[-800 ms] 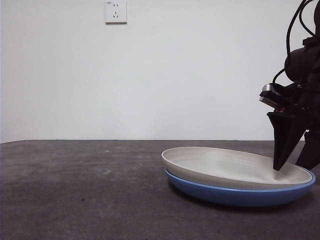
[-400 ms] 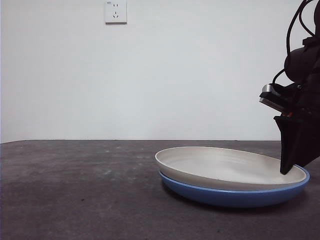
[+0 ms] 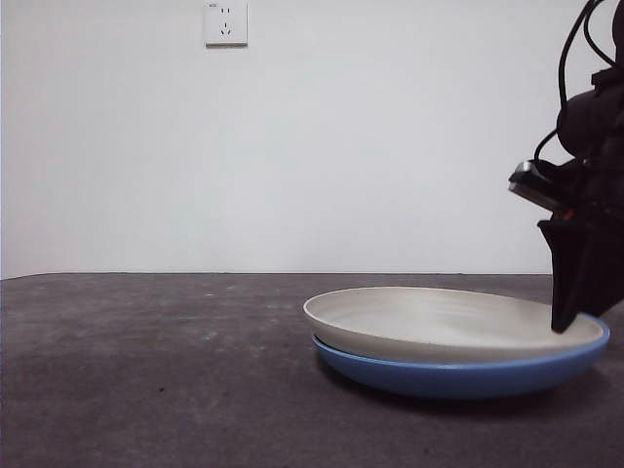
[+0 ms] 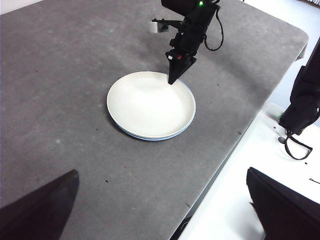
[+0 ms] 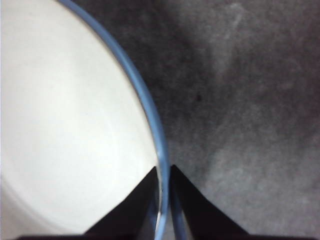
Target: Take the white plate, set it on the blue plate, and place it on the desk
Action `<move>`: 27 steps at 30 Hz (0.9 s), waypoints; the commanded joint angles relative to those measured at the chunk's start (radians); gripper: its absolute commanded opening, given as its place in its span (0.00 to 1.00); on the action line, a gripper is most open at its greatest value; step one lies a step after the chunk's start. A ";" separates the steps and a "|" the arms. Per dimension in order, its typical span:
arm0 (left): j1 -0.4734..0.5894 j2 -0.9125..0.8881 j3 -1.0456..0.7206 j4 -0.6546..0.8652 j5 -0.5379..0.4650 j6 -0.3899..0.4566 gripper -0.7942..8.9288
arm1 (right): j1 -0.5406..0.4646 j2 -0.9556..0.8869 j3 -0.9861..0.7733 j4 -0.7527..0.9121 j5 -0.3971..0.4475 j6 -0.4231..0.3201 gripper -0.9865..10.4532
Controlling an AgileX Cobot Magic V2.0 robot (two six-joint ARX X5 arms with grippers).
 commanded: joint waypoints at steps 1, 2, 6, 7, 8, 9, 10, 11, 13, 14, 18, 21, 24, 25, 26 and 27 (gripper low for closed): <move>-0.008 0.006 0.011 0.011 -0.003 -0.002 0.73 | 0.005 -0.002 0.067 -0.040 -0.012 0.021 0.10; -0.008 0.006 0.011 0.011 -0.003 -0.002 0.73 | 0.010 -0.004 0.083 -0.058 -0.013 0.023 0.10; -0.008 0.006 0.011 0.011 -0.003 -0.002 0.73 | 0.040 -0.005 0.131 -0.091 -0.013 0.042 0.10; -0.008 0.006 0.011 0.011 -0.003 -0.002 0.73 | 0.050 -0.005 0.137 -0.090 -0.013 0.046 0.10; -0.008 0.006 0.011 0.011 -0.003 -0.002 0.73 | 0.061 -0.005 0.141 -0.089 -0.013 0.052 0.10; -0.008 0.006 0.011 0.012 -0.003 -0.002 0.73 | 0.074 -0.005 0.145 -0.086 -0.013 0.061 0.10; -0.008 0.006 0.011 0.012 -0.003 -0.002 0.73 | 0.087 -0.005 0.146 -0.081 -0.013 0.068 0.10; -0.008 0.006 0.011 0.012 -0.003 -0.002 0.73 | 0.098 -0.005 0.146 -0.076 -0.012 0.074 0.10; -0.008 0.006 0.011 0.013 -0.003 -0.001 0.73 | 0.122 -0.005 0.146 -0.065 -0.013 0.091 0.10; -0.008 0.006 0.011 0.014 -0.003 -0.001 0.73 | 0.136 -0.005 0.146 -0.059 -0.012 0.099 0.10; -0.008 0.006 0.011 0.018 -0.003 -0.001 0.73 | 0.181 -0.002 0.146 -0.022 -0.012 0.132 0.10; -0.008 0.006 0.011 0.018 -0.003 -0.001 0.73 | 0.202 0.012 0.146 0.003 -0.013 0.155 0.10; -0.008 0.006 0.011 0.018 -0.003 -0.002 0.73 | 0.216 0.033 0.146 0.018 -0.013 0.170 0.10; -0.008 0.006 0.011 0.018 -0.003 -0.002 0.73 | 0.223 0.041 0.146 0.023 -0.014 0.174 0.10; -0.008 0.006 0.011 0.018 -0.003 -0.001 0.73 | 0.227 0.049 0.146 0.028 -0.014 0.177 0.10; -0.008 0.006 0.011 0.018 -0.003 -0.002 0.73 | 0.232 0.057 0.146 0.033 -0.015 0.181 0.10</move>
